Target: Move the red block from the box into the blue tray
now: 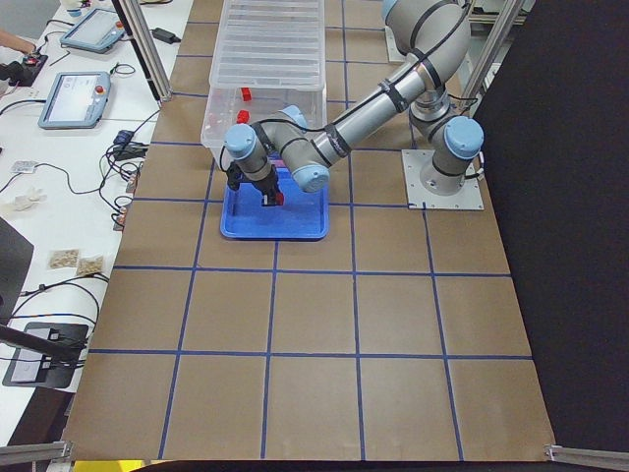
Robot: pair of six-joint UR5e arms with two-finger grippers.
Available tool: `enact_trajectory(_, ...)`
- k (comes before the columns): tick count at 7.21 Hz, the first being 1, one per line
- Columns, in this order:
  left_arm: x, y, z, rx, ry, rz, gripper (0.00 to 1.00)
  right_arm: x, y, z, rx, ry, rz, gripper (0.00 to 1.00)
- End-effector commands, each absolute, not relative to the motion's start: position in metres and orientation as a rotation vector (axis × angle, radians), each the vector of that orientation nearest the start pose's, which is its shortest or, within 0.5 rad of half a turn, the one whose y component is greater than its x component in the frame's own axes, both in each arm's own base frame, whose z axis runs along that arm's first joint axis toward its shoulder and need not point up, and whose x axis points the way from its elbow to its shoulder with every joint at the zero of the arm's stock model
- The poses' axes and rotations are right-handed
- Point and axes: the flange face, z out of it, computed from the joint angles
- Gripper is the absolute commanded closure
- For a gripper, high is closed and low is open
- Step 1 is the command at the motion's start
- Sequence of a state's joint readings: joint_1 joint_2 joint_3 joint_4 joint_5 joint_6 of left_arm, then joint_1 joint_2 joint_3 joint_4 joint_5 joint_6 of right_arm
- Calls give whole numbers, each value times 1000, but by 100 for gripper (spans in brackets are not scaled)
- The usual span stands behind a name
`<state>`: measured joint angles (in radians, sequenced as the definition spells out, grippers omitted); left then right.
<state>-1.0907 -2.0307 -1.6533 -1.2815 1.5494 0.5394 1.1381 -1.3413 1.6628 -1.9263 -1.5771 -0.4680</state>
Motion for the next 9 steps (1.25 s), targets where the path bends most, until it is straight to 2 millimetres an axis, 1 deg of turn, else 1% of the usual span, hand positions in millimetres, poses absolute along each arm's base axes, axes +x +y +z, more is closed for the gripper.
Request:
enact_trajectory(1,155,-592,207,93,3271,377,36,-106,-579,347,-10,3109,-56,0)
enact_trajectory(2,155,-592,207,91,3271,378,6,-103,-578,347,6,3099,-57,0)
enact_trajectory(3,156,-592,206,86,3271,378,0,-89,-581,345,-17,3081,-62,0)
enact_trajectory(4,159,-597,217,82,3257,349,0,-74,-583,346,-29,3075,-65,0)
enact_trajectory(5,159,-595,236,79,3234,321,0,-59,-584,348,-25,3075,-69,0)
enact_trajectory(6,161,-597,258,96,3167,309,0,-40,-585,348,-62,3074,-65,0)
enact_trajectory(7,158,-601,295,76,3148,267,0,-22,-586,348,-76,3074,-62,0)
enact_trajectory(8,154,-605,328,53,3136,235,0,-5,-586,351,-44,3073,-65,0)
enact_trajectory(9,135,-605,365,-24,3125,211,0,26,-586,348,-37,3070,-57,0)
